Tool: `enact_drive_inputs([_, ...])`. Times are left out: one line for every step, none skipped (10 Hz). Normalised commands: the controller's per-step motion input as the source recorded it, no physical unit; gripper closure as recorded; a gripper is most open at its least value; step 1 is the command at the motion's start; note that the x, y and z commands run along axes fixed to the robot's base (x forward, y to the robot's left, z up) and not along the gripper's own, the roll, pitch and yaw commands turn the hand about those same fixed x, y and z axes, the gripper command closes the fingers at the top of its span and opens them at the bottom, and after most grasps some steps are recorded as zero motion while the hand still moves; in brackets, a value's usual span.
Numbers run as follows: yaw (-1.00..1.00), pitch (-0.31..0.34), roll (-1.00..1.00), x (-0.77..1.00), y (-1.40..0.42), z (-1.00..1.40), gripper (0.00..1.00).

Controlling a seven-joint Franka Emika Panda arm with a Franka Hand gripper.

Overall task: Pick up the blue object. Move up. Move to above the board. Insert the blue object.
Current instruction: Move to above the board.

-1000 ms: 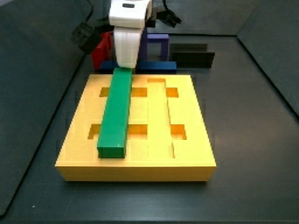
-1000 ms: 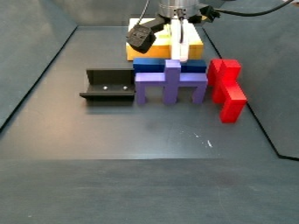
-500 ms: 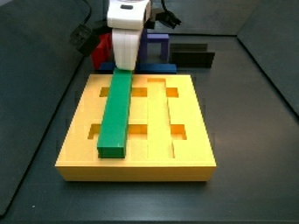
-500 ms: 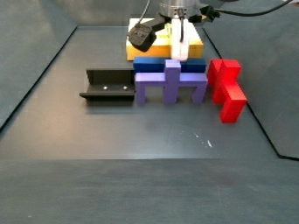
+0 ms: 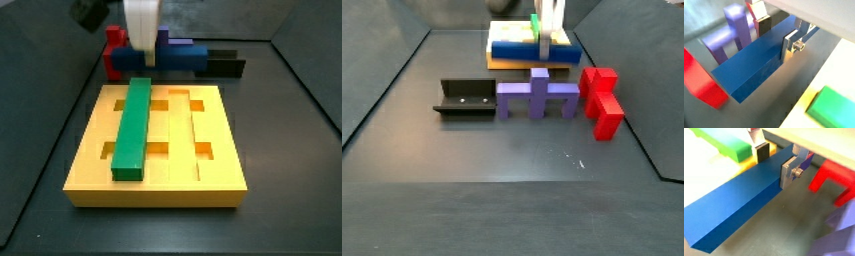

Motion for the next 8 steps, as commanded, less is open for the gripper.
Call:
enact_drive_inputs([-0.01,0.042,-0.06,-0.04,-0.01,1.40,1.00])
enact_drive_inputs([-0.01,0.018,-0.12,-0.02,0.00,1.40,1.00])
enact_drive_inputs([-0.01,0.034,-0.09,0.00,0.00,1.40,1.00])
enact_drive_inputs([-0.01,0.067,-0.07,-0.01,0.00,1.40,1.00])
enact_drive_inputs([-0.01,0.063,-0.07,-0.02,0.00,1.40,1.00])
enact_drive_inputs([-0.01,0.055,-0.07,0.01,0.00,0.73,1.00])
enact_drive_inputs([-0.01,0.060,-0.07,0.03,0.01,0.38,1.00])
enact_drive_inputs([1.00,0.032,-0.01,0.37,-1.40,0.37,1.00])
